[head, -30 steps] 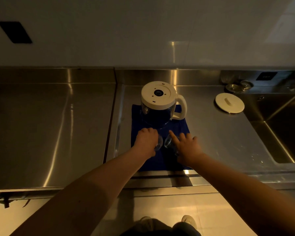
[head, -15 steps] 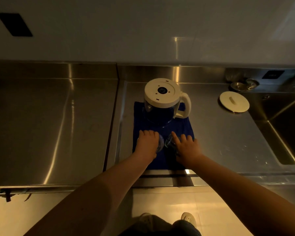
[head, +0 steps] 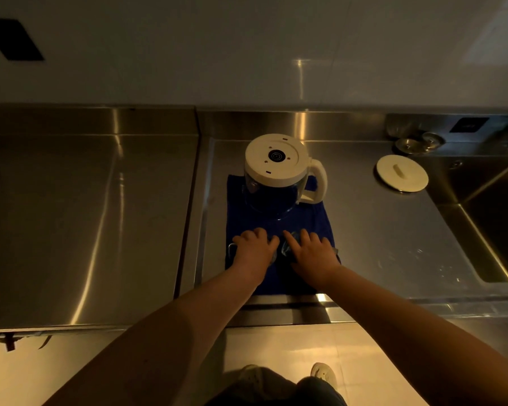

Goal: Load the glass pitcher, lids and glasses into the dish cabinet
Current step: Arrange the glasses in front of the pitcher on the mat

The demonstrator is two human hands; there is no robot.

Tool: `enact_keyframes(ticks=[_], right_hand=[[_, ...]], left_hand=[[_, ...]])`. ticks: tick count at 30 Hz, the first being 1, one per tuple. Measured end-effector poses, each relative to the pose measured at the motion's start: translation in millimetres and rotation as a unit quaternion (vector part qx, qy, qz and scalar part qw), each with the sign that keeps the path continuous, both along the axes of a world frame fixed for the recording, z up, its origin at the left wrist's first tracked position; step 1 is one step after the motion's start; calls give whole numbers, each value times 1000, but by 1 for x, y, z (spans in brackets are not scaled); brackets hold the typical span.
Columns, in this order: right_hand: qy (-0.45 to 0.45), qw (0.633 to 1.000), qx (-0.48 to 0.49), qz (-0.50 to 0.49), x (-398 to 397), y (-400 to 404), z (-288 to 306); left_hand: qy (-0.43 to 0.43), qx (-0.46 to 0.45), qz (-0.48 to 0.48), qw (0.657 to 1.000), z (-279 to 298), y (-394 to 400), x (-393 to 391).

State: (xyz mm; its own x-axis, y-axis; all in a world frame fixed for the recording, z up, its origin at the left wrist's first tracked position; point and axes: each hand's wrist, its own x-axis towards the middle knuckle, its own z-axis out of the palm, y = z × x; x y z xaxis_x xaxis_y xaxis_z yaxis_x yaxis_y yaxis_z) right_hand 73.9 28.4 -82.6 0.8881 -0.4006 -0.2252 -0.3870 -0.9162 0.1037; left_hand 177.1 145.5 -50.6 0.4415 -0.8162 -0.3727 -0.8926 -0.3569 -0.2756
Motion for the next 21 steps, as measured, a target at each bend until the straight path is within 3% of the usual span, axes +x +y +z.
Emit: enact_keyframes(ticks=[15, 21], right_hand=[[-23, 999, 23, -1, 3, 3, 5], [-81, 996, 33, 21, -3, 3, 31]], left_hand=[[33, -48, -27, 998, -1, -2, 8], [56, -125, -11, 990, 15, -5, 10]])
